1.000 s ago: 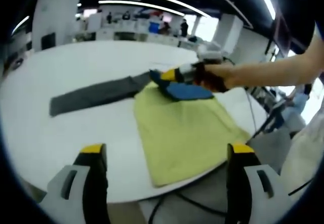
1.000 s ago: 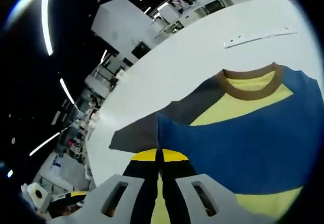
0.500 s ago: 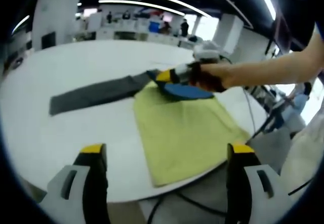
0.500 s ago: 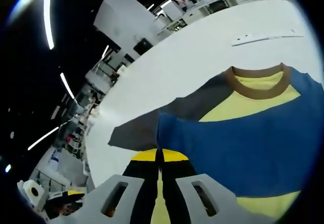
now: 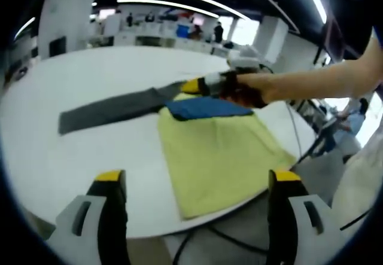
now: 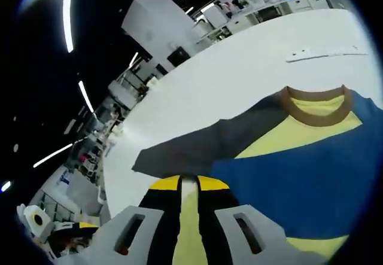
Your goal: Fold the garment on the visible template until the final outline fits inside the template.
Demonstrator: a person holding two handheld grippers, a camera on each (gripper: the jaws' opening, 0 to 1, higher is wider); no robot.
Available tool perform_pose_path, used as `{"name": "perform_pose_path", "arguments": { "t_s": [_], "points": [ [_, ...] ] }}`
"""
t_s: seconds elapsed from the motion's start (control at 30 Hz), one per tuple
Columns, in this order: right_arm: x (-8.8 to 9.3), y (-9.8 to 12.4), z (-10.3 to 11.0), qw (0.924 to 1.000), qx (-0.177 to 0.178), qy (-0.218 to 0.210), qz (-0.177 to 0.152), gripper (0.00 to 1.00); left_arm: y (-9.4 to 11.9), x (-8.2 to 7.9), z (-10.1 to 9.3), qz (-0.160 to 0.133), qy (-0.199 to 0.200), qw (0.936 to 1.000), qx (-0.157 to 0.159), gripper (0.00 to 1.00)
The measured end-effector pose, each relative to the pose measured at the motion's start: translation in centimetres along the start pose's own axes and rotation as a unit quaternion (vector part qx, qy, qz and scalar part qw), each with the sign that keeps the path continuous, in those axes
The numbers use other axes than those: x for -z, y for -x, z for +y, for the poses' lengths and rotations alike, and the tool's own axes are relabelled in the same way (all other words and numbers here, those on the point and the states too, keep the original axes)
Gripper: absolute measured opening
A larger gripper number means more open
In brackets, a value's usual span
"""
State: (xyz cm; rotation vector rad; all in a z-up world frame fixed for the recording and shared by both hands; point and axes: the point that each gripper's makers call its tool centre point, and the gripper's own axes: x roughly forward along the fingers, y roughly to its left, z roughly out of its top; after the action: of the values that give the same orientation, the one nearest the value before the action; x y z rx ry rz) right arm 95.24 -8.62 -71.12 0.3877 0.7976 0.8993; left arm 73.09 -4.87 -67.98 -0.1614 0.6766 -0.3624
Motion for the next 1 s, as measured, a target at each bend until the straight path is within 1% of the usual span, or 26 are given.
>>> {"name": "perform_pose_path", "arguments": {
  "t_s": [0.13, 0.2, 0.27, 0.3, 0.4, 0.47, 0.53, 0.6, 0.67, 0.7, 0.9, 1.0],
  "points": [
    [0.3, 0.0, 0.5, 0.9995, -0.003, 0.032, 0.006, 0.28, 0.0, 0.1, -0.1, 0.002, -0.001, 1.0000, 0.001, 0.95],
    [0.5, 0.3, 0.7, 0.9984, -0.005, 0.055, 0.009, 0.33, 0.0, 0.2, -0.2, 0.003, -0.001, 1.0000, 0.002, 0.95],
    [0.6, 0.5, 0.8, 0.9975, -0.003, 0.069, 0.009, 0.41, -0.1, 0.3, -0.3, 0.003, -0.001, 1.0000, 0.003, 0.95],
    [0.6, 0.7, 0.9, 0.9970, -0.003, 0.076, 0.008, 0.47, -0.1, 0.3, -0.3, 0.003, -0.001, 1.0000, 0.003, 0.95],
    [0.2, 1.0, 0.7, 0.9946, 0.000, 0.104, -0.003, 0.60, -0.3, 0.4, -0.4, 0.005, -0.001, 1.0000, 0.006, 0.95],
    [0.0, 1.1, 0.6, 0.9940, 0.001, 0.110, -0.001, 0.61, -0.4, 0.4, -0.5, 0.005, -0.002, 1.0000, 0.007, 0.95],
    [0.4, 1.2, 0.4, 0.9932, 0.005, 0.116, 0.001, 0.65, -0.4, 0.3, -0.6, 0.003, -0.002, 1.0000, 0.008, 0.95],
    [0.3, 1.3, 0.2, 0.9915, 0.011, 0.130, -0.005, 0.73, -0.4, 0.3, -0.6, 0.003, -0.003, 1.0000, 0.008, 0.95],
    [0.1, 1.4, 0.0, 0.9901, 0.014, 0.140, -0.008, 0.79, -0.4, 0.2, -0.6, 0.003, -0.004, 1.0000, 0.008, 0.95],
    [-0.2, 1.4, -0.1, 0.9899, 0.015, 0.141, -0.008, 0.81, -0.4, 0.2, -0.6, 0.002, -0.004, 1.0000, 0.008, 0.95],
    [0.0, 1.4, -0.2, 0.9898, 0.014, 0.142, -0.004, 0.80, -0.4, 0.1, -0.7, 0.002, -0.006, 0.9999, 0.009, 0.95],
    [0.2, 1.7, -0.1, 0.9898, 0.015, 0.141, -0.003, 0.80, -0.4, 0.1, -0.8, 0.001, -0.007, 0.9999, 0.010, 0.95]
  ]
}}
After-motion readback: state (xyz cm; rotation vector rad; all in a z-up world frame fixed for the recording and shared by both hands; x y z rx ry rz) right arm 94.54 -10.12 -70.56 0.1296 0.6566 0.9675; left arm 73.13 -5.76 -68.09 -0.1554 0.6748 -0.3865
